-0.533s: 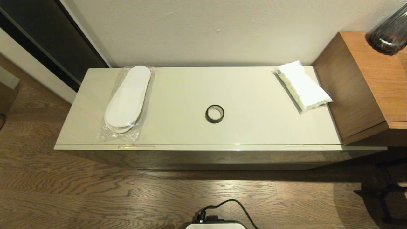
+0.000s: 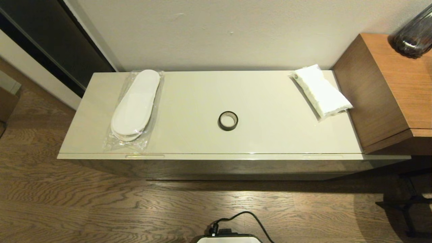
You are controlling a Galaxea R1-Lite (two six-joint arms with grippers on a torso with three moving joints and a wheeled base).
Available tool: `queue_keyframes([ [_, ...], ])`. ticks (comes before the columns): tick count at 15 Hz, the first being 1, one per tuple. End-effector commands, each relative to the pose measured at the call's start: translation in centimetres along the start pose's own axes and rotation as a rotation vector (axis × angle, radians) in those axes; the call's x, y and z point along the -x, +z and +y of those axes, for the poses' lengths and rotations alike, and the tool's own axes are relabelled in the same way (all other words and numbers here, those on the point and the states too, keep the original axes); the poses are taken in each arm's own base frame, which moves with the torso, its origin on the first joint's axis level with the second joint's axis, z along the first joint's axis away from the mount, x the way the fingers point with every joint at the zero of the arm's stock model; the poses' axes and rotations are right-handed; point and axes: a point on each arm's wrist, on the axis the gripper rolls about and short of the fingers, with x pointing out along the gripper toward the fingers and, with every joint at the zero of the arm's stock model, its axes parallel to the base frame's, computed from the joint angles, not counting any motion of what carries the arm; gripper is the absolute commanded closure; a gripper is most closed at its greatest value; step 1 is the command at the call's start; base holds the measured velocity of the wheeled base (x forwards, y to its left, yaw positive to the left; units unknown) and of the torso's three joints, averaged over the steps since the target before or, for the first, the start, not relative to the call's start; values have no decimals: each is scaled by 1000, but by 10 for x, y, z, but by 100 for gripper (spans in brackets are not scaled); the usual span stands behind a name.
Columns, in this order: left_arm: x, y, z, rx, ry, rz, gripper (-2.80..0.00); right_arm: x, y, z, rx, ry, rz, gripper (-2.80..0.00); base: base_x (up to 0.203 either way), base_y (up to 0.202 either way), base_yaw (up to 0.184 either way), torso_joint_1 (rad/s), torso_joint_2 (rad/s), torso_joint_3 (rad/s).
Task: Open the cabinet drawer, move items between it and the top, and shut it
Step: Open the drawer
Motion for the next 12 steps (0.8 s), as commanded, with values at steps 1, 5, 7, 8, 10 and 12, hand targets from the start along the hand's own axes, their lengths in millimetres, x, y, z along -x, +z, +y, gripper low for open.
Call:
queue_keyframes([
  [1,0,0,0,2,0,1,0,5,9,0,-6,-2,6,0,0,0,0,0,0,0],
  [5,0,0,0,0,0,1,0,6,96,-4,-132,12,45,0,0,0,0,0,0,0],
  [7,0,0,0,1,0,1,0,-25,158,-7,-207,10,172,0,0,0,0,0,0,0],
  [8,0,0,0,2,0,1,0,-42,180,-8,-234,11,259,0,0,0,0,0,0,0],
  [10,0,0,0,1,0,1,0,-92,204,-8,-282,37,488,0,0,0,0,0,0,0],
  [12,0,0,0,0,0,1,0,-152,195,-6,-329,42,740,0,0,0,0,0,0,0],
])
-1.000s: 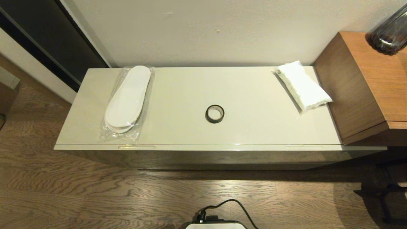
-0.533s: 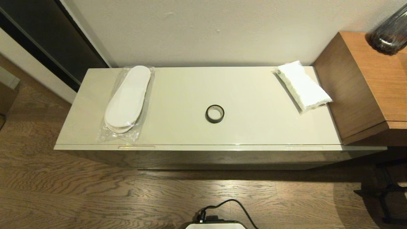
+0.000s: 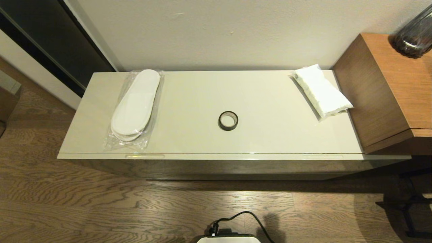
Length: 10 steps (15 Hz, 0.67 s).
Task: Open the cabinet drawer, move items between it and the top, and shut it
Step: Open the drawer
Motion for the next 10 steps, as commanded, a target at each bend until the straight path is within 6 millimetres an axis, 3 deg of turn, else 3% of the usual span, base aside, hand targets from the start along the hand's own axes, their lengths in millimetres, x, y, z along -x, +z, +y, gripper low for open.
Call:
queue_keyframes([
  [1,0,0,0,0,0,1,0,-103,31,-1,-75,-66,377,0,0,0,0,0,0,0],
  [4,0,0,0,0,0,1,0,-165,33,-4,-157,-104,594,0,0,0,0,0,0,0],
  [7,0,0,0,0,0,1,0,-204,35,-7,-193,-121,661,0,0,0,0,0,0,0],
  [10,0,0,0,0,0,1,0,-230,52,-2,-178,-93,584,0,0,0,0,0,0,0],
])
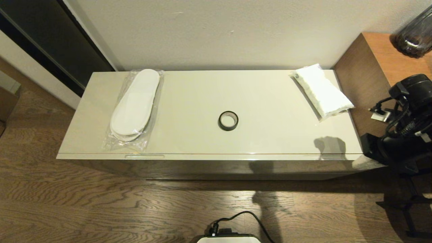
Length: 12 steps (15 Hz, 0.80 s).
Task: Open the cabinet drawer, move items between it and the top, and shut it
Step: Open the drawer
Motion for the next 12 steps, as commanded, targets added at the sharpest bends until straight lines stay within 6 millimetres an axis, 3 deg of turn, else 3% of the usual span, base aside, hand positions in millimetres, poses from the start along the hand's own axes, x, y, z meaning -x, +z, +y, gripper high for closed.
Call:
queue_keyframes([
  [1,0,0,0,0,-1,1,0,-22,16,5,4,-1,16,0,0,0,0,0,0,0],
  [12,0,0,0,1,-1,1,0,-57,22,19,-15,-14,-29,0,0,0,0,0,0,0],
])
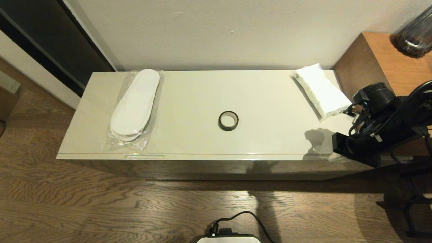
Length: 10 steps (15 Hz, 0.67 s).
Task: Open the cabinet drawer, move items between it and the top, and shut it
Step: Open the drawer
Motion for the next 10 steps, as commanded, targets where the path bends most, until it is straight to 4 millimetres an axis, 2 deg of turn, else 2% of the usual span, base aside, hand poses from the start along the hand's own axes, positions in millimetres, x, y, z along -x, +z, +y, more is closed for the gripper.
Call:
queue_keyframes([
  [1,0,0,0,0,1,0,0,-8,4,2,-5,6,-10,0,0,0,0,0,0,0],
  [10,0,0,0,2,1,0,0,-27,10,3,-39,8,-19,0,0,0,0,0,0,0],
])
